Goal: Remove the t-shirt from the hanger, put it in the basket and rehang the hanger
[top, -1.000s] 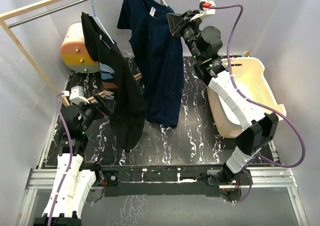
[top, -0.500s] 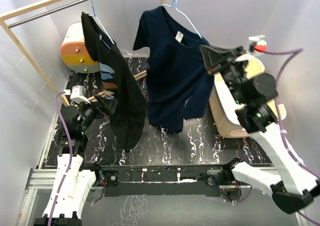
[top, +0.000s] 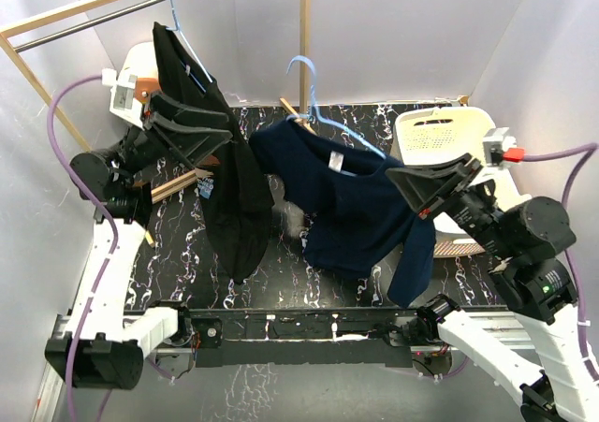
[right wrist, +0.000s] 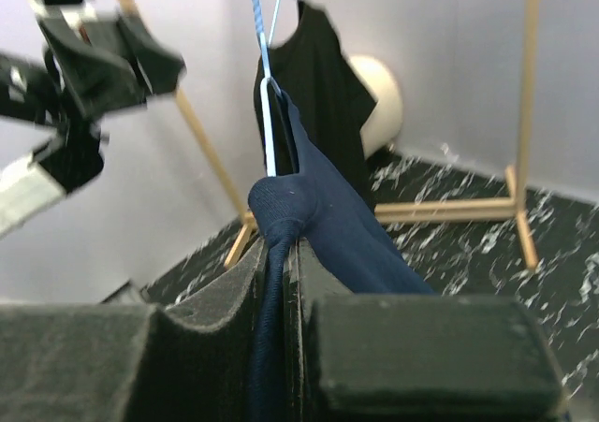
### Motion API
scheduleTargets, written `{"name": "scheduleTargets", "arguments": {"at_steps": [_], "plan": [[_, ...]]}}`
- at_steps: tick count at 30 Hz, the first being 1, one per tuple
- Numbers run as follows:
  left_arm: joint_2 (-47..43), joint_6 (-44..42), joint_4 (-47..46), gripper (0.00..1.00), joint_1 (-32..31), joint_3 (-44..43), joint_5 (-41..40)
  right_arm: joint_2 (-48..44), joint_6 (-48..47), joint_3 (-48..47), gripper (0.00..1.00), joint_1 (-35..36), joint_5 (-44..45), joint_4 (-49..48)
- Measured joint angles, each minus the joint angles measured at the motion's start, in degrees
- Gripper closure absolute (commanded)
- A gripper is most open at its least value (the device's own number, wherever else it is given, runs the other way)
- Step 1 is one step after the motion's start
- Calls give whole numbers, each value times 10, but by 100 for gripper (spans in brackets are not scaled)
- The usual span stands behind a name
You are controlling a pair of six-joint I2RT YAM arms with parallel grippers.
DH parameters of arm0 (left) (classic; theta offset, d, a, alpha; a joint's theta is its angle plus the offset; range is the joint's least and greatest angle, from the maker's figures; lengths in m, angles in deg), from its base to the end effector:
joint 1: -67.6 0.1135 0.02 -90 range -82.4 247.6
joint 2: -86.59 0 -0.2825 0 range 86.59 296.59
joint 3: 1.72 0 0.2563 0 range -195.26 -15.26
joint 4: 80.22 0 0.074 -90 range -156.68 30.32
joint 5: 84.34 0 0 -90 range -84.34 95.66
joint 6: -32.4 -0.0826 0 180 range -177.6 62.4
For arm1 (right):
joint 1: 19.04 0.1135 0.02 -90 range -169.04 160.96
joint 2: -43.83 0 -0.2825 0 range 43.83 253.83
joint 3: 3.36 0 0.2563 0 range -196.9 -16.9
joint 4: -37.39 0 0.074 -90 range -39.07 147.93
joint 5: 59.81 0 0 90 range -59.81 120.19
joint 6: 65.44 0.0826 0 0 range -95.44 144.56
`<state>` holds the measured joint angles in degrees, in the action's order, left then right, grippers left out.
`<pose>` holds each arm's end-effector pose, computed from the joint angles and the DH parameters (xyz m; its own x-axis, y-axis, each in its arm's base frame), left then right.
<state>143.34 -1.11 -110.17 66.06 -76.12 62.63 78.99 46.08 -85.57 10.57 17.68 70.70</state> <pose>0.1877 -0.0743 0.5154 -0.0759 -0.4526 -0.8885 0.9356 0.2759 -0.2204 0.0902 0.0718 0.5005 -0.0519 0.3824 -0.9225 -0.6947 0.6498 0.3085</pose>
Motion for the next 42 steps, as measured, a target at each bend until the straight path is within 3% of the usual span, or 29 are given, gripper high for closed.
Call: {"name": "scheduleTargets", "arguments": {"at_steps": [2,3,4,7,12,23,27,29,31,34,38,42], "plan": [[37,47,-63,64,-17,-47,27,1,8,8,92,0,-26,26],[56,60,-80,56,-29,-69,39,2,12,12,92,0,-38,40],[71,65,-88,37,-43,-88,50,2,15,16,92,0,-49,49],[112,38,-43,25,-94,-139,74,6,26,18,92,0,-78,63],[160,-25,42,23,-157,-174,118,11,42,17,92,0,-122,61],[204,18,-19,24,-207,-169,155,18,48,4,92,0,-151,57],[196,9,-16,32,-218,-154,153,18,50,2,92,0,-154,57],[194,7,-18,42,-225,-145,151,18,50,1,92,0,-155,57],[195,7,-17,59,-236,-140,148,18,52,1,92,0,-155,57],[196,7,-15,100,-257,-140,144,18,53,1,92,0,-155,57],[196,-4,-15,100,-267,-141,136,11,56,1,87,0,-153,58],[195,-43,35,100,-272,-152,136,5,54,2,55,0,-142,74]]}}
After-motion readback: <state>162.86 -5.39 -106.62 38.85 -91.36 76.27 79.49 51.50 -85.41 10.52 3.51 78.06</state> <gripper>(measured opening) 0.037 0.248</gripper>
